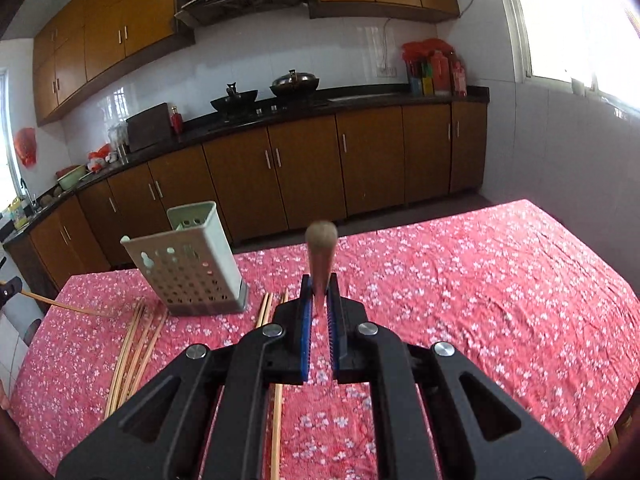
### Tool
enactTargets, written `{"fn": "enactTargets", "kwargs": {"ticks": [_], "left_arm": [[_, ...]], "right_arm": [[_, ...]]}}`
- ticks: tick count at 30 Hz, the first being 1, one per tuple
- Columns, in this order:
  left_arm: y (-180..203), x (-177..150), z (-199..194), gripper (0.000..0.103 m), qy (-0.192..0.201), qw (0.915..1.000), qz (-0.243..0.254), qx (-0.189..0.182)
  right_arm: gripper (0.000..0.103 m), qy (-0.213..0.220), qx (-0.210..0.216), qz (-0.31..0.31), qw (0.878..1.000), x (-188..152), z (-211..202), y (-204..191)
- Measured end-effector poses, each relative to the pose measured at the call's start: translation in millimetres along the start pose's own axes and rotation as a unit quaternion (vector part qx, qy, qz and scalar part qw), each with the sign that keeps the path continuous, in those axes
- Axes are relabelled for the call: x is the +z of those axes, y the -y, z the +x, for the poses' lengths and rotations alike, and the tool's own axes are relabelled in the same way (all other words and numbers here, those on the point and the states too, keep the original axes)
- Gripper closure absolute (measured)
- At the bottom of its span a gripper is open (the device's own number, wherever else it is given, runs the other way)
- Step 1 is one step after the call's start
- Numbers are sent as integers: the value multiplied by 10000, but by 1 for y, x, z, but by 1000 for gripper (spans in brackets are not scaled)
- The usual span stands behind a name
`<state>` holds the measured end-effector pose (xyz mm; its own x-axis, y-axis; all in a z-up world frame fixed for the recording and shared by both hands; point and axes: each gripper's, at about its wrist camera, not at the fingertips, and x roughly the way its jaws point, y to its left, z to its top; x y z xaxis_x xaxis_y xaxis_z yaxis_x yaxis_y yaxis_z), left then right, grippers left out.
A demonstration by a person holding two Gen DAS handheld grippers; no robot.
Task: Organize utensils
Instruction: 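Lift the held chopstick with the right gripper over the holder while the left gripper carries its own, then open the right gripper to drop its chopstick into the holder while the left gripper releases its own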
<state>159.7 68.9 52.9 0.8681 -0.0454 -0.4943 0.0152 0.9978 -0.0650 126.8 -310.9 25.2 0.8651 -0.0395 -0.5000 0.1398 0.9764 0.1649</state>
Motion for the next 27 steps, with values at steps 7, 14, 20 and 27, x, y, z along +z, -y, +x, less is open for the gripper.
{"fn": "enactTargets", "kwargs": {"ticks": [7,14,20,27], "left_arm": [[9,48,-6,95,351,9992,-47,-162],[44,122,-41,95,1266,9897,-103,-659],[81,150,-38,95,1602,9812,-267,-1046],[108,127,29,95,987,9862,-381,-1275]], "right_arm": [[95,509,158,35,9986,54,-10,-9],[95,1460,876,280,9850,121,-44,-34],[95,1509,1276,162,9802,129,-25,-64],[95,839,1227,-19,9889,103,29,-79]]}}
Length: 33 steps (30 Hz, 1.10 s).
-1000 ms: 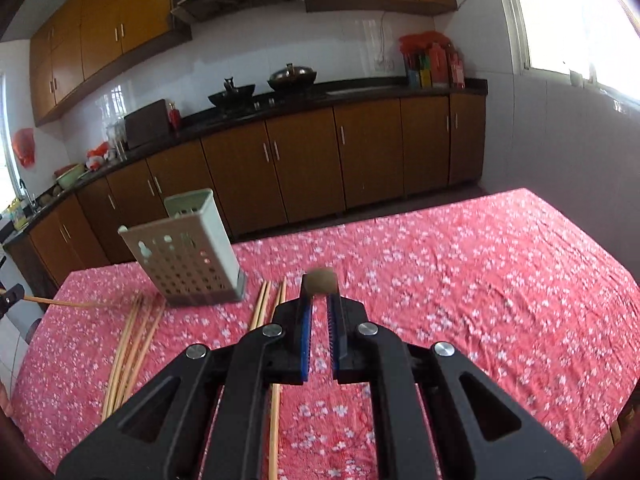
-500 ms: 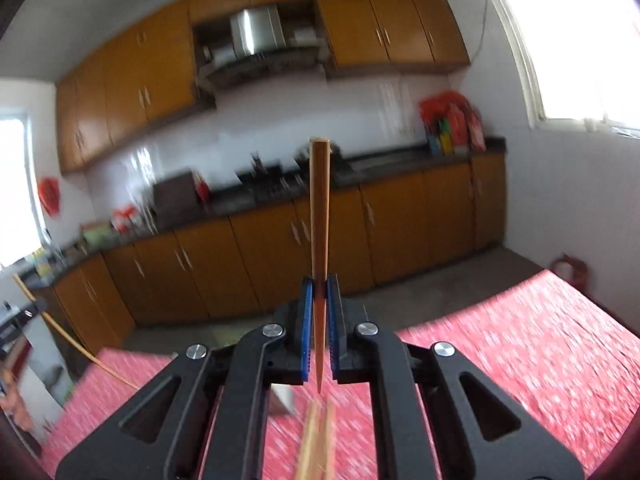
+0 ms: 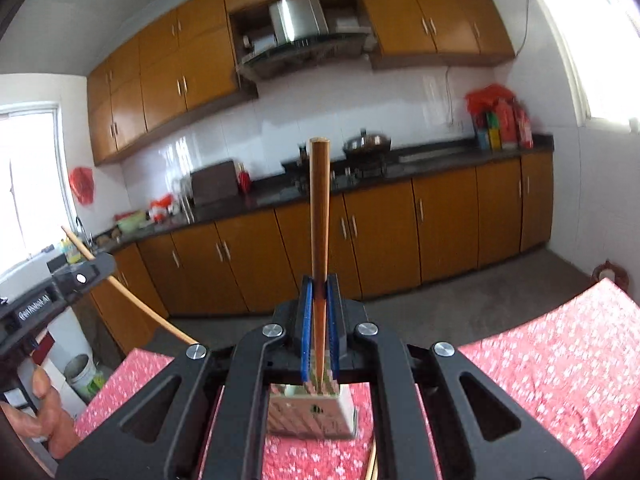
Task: Organize utensils
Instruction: 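Open the right gripper to drop its chopstick into the holder while the left gripper releases its own, then lower the right gripper and grasp another chopstick while the left gripper grasps one too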
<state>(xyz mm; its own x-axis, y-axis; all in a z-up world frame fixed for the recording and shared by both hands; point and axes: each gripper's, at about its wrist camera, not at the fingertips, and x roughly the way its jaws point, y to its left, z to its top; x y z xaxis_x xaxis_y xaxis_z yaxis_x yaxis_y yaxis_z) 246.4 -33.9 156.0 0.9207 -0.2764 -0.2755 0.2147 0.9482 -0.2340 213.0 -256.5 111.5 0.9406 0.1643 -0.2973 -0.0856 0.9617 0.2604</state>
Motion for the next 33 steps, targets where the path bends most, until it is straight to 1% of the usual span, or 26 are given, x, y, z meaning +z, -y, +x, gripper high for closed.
{"fn": "enactTargets", "kwargs": {"ticks": [4,7,8,9,10,11,12,16,19,22,23,24,25,26,27,28,29,30,33], "left_arm": [[-9,-25,28,95,-384,9992,-95,34],[-13,-33,35,95,-530,9985,-140,60],[-15,-35,35,94,-531,9985,-141,88],[-16,-34,34,90,-512,9985,-148,90],[-19,-34,30,82,-486,9986,-156,98],[-19,-32,26,78,-433,9989,-152,131],[-20,-30,22,74,-370,9991,-151,147],[-27,-26,-4,69,-228,9994,-182,191],[-39,-31,-34,64,-118,9991,-186,368],[-57,-52,-58,60,-189,9976,-197,639],[-62,-59,-62,60,-258,9970,-191,707],[-70,-74,-65,60,-409,9958,-151,810],[-75,-83,-67,60,-542,9945,-116,884],[-80,-95,-67,60,-701,9928,-70,968],[-88,-113,-65,60,-942,9899,-53,1062],[-94,-126,-64,60,-1124,9877,-95,1082],[-101,-138,-62,60,-1327,9850,-170,1093],[-109,-155,-59,60,-1573,9809,-292,1108],[-121,-186,-59,61,-1926,9743,-481,1068]], "right_arm": [[95,-228,18,25,9997,-11,8,3],[93,-281,1,-45,9996,-12,6,1],[85,-277,0,-32,9996,-12,4,0],[79,-258,-1,-15,9997,-11,1,1],[65,-216,-11,0,9998,-11,-3,2],[61,-163,-26,5,9999,-10,-6,2],[61,-108,-45,-1,9999,-9,-11,3],[61,34,-104,85,9999,-4,-31,12],[61,31,-306,134,9994,-11,-51,26],[61,-298,-610,181,9975,-35,-58,44],[61,-570,-743,221,9954,-53,-56,52],[61,-762,-778,249,9937,-63,-53,56],[64,-1125,-788,287,9901,-83,-46,63],[73,-1398,-788,289,9866,-102,-41,66],[77,-1647,-802,275,9827,-118,-36,67],[81,-1854,-787,277,9791,-132,-32,68],[82,-2168,-716,287,9732,-154,-26,68],[82,-2332,-691,268,9696,-167,-22,66],[82,-2665,-665,164,9614,-194,-15,57]]}}
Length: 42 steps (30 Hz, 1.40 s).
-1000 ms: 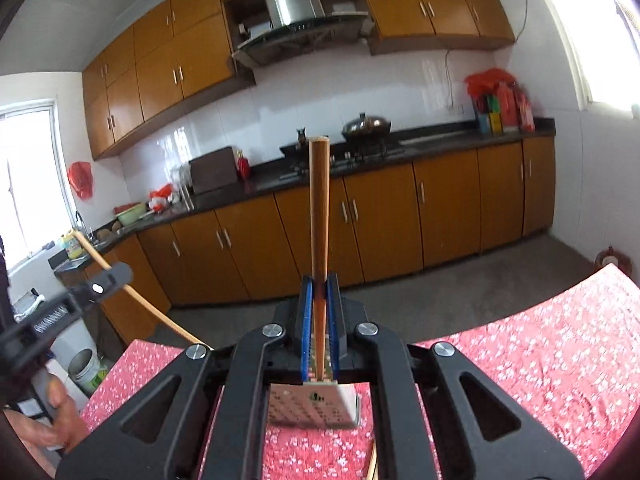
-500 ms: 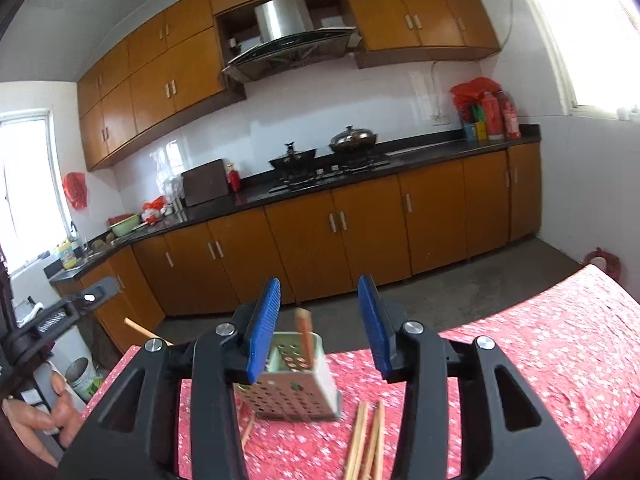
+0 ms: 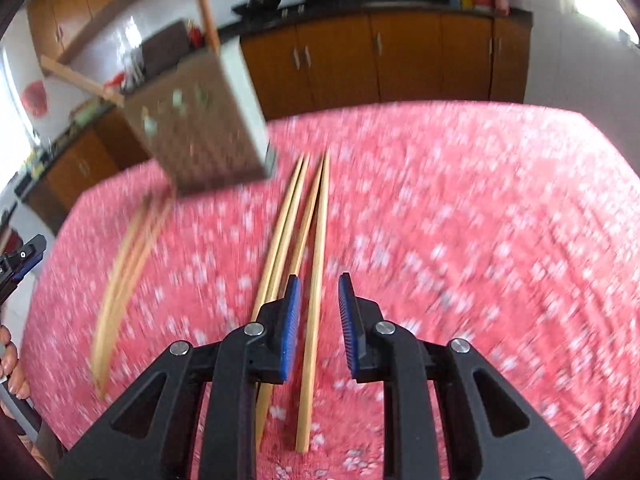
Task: Organize utensils
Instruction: 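Lower the right gripper and grasp another chopstick while the left gripper grasps one too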
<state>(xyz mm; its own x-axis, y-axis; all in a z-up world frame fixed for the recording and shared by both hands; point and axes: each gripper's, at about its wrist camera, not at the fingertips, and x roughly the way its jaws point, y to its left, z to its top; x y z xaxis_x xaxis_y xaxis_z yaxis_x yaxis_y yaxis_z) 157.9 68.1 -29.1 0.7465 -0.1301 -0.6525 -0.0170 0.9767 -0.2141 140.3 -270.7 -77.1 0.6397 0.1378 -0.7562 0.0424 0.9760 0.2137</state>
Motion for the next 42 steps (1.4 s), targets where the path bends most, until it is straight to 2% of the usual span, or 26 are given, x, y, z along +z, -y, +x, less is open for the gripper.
{"fn": "enactTargets", "kwargs": {"ticks": [4,7,9,12,15,20,26,28,33,38,42], "left_arm": [[1,-26,11,62,-264,9995,95,-123],[6,-32,16,66,-381,9987,223,-250],[15,-33,22,69,-478,9980,289,-307],[26,-38,32,77,-652,9964,402,-351],[30,-42,40,85,-823,9948,495,-333],[36,-48,51,88,-1015,9923,659,-269],[41,-51,55,90,-979,9914,861,-73],[43,-51,58,94,-943,9915,894,58],[31,-45,61,95,-920,9927,753,187],[2,-37,61,95,-878,9942,439,450],[-12,-36,59,94,-823,9954,266,416]], "right_arm": [[82,-178,-189,-67,9996,-3,16,-2],[95,-135,-357,-146,9992,-7,20,-2],[95,-62,-548,-11,9985,-6,20,5],[95,-32,-572,240,9981,-5,20,15],[95,-17,-601,156,9981,-5,18,15],[95,8,-617,115,9980,-7,15,15],[95,-16,-549,36,9985,-8,16,12],[94,-23,-458,-43,9989,-10,16,7],[95,12,-531,-240,9983,-9,18,1],[95,85,-780,-14,9969,-4,19,18],[95,98,-742,105,9971,-4,19,25]]}}
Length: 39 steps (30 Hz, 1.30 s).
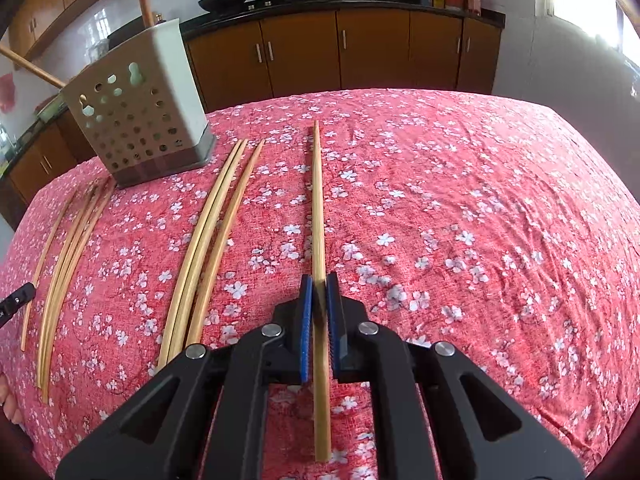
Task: Organize utensils
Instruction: 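Lower the right gripper and grasp another chopstick while the left gripper grasps one too, then lift the chopstick upright with the right gripper toward the holder while the left gripper lifts its own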
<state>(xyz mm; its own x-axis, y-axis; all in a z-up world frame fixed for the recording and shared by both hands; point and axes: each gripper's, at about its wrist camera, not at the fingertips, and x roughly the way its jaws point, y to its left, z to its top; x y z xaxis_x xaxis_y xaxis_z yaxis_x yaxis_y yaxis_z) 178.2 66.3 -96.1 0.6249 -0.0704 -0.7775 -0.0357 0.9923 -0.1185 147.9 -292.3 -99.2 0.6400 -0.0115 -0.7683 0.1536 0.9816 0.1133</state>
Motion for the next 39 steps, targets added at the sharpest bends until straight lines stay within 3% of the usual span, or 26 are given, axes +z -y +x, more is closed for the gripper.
{"fn": "enactTargets", "kwargs": {"ticks": [9,39], "left_arm": [[-6,-2,-4,94,6,9998,-130,-152],[-4,-3,-6,93,-4,10000,-32,-71]], "right_arm": [[94,-9,-61,-77,10000,0,2,0],[94,-6,-95,-62,9999,-2,0,-2]]}}
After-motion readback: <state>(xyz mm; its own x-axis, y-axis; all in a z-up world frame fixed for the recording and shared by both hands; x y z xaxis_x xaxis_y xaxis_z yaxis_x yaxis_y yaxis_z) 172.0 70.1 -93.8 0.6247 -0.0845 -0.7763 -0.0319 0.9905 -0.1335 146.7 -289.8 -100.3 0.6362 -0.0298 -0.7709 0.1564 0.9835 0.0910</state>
